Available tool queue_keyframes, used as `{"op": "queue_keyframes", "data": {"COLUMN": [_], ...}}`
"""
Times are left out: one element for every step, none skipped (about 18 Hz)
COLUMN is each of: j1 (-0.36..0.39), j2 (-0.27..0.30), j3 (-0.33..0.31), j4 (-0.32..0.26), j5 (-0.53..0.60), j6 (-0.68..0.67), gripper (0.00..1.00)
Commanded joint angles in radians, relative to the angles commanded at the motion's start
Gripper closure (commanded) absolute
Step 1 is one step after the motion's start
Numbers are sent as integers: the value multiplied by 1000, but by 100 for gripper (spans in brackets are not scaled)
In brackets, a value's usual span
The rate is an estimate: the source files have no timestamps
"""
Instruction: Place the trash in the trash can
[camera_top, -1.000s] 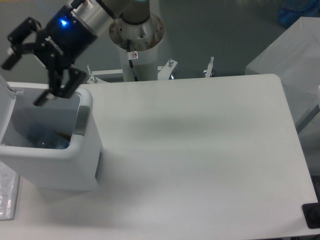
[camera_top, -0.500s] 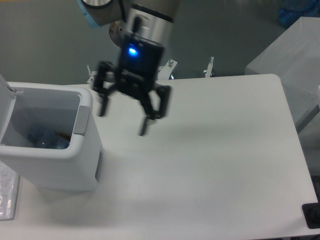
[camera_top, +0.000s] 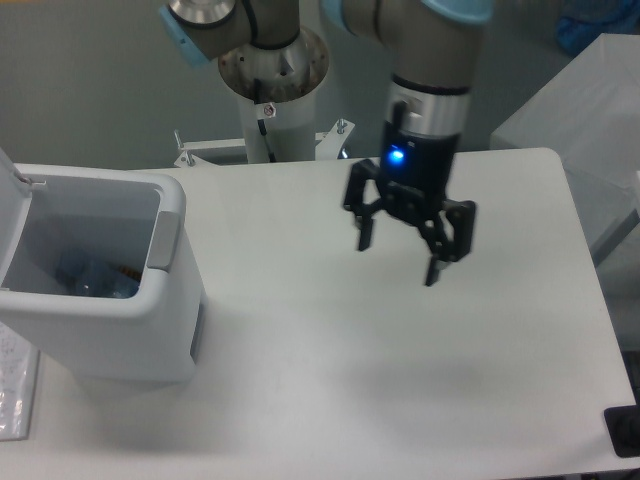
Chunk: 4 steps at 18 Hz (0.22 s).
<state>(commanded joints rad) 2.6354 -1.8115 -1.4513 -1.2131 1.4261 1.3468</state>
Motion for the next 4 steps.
{"op": "queue_keyframes", "data": {"j1": [-5, -9, -11, -9], "j2": [-11, -14, -15, -14], "j3": [6, 5, 2, 0], "j4": [-14, -17, -17, -19], "j5": [16, 19, 19, 19], "j6": [0, 0, 0, 0], "gripper": [0, 0, 0, 0]}}
